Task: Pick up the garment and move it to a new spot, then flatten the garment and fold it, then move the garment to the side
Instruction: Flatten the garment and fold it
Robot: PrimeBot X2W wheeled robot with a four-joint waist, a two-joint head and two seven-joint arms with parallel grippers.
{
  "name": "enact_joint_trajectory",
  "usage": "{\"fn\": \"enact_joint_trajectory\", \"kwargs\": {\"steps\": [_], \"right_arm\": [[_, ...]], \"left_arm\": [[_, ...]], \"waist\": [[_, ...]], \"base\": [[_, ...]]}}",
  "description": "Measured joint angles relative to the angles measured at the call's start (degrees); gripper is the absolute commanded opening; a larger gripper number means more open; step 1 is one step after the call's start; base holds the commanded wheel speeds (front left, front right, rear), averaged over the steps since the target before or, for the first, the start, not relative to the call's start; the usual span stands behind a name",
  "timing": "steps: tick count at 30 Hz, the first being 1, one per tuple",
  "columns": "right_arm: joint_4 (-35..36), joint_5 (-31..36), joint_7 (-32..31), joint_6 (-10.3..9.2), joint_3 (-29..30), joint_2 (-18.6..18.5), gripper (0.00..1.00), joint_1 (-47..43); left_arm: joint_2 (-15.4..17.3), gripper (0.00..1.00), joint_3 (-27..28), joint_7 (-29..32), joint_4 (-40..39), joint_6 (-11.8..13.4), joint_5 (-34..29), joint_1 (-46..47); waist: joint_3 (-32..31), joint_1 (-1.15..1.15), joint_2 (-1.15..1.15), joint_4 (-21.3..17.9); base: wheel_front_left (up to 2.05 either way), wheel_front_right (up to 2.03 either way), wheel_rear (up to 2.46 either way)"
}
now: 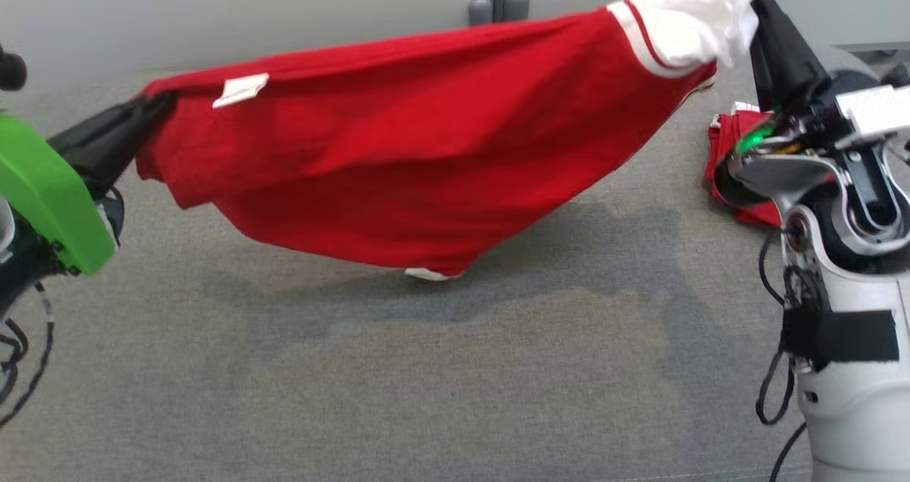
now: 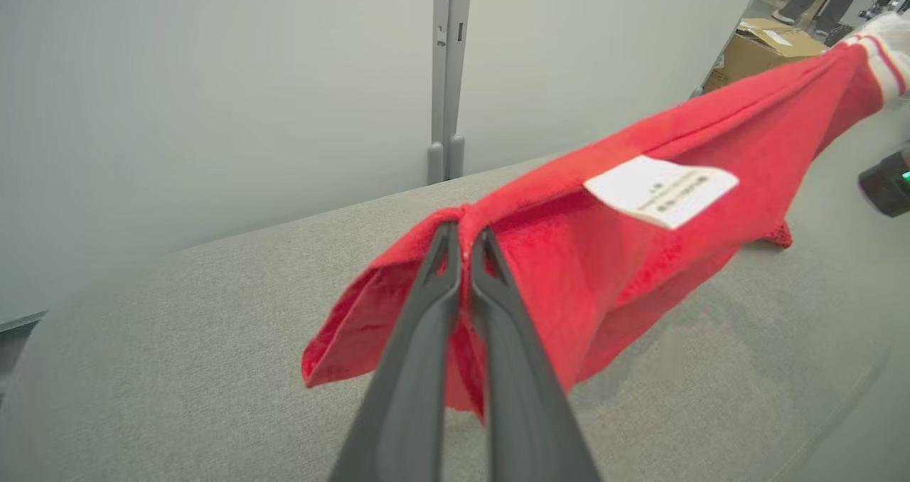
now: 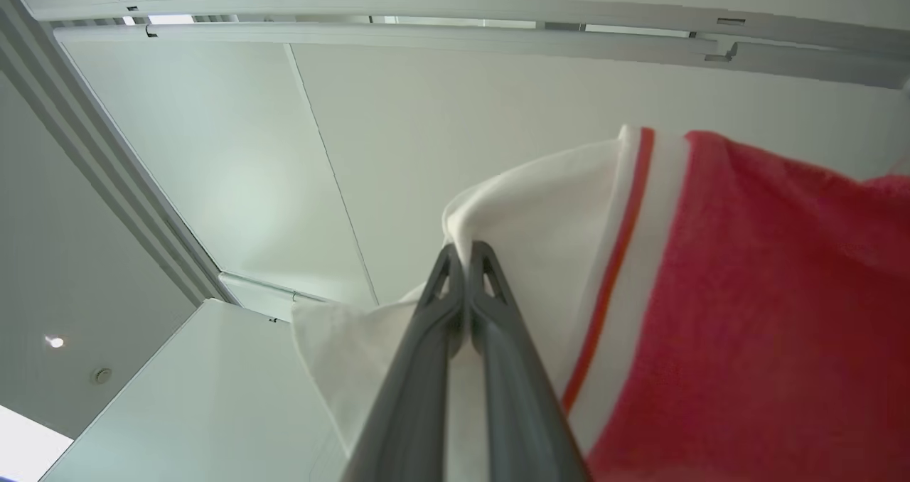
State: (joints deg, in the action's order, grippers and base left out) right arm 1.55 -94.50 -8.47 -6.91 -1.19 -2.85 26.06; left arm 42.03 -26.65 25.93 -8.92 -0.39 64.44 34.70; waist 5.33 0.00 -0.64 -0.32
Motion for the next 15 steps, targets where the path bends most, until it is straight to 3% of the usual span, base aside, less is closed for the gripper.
{"fn": "enact_joint_trajectory", "kwargs": {"steps": [4, 9, 15], "right_arm": [[-4.5, 4.7, 6.2, -0.77, -4.4, -0.2, 0.00, 8.4], [-8.5, 8.2, 11.7, -0.77, -6.1, -0.6, 0.00, 17.0], [-5.5, 9.3, 13.4, -0.75, -9.0, -0.8, 0.00, 22.5]], "left_arm": [[-0.5, 0.00, -1.7, 0.1, 3.8, 1.0, -5.8, 4.4], [-5.2, 0.00, -3.5, -3.4, 6.4, 1.4, -12.3, 10.1], [-12.0, 0.00, 0.3, -18.3, 3.9, 2.3, -21.2, 17.9]], "waist": [[1.3, 0.00, 0.00, -0.1], [2.8, 0.00, 0.00, 0.3], [4.9, 0.00, 0.00, 1.7]], "base": [[0.00, 0.00, 0.00], [0.00, 0.00, 0.00], [0.00, 0.00, 0.00]]}}
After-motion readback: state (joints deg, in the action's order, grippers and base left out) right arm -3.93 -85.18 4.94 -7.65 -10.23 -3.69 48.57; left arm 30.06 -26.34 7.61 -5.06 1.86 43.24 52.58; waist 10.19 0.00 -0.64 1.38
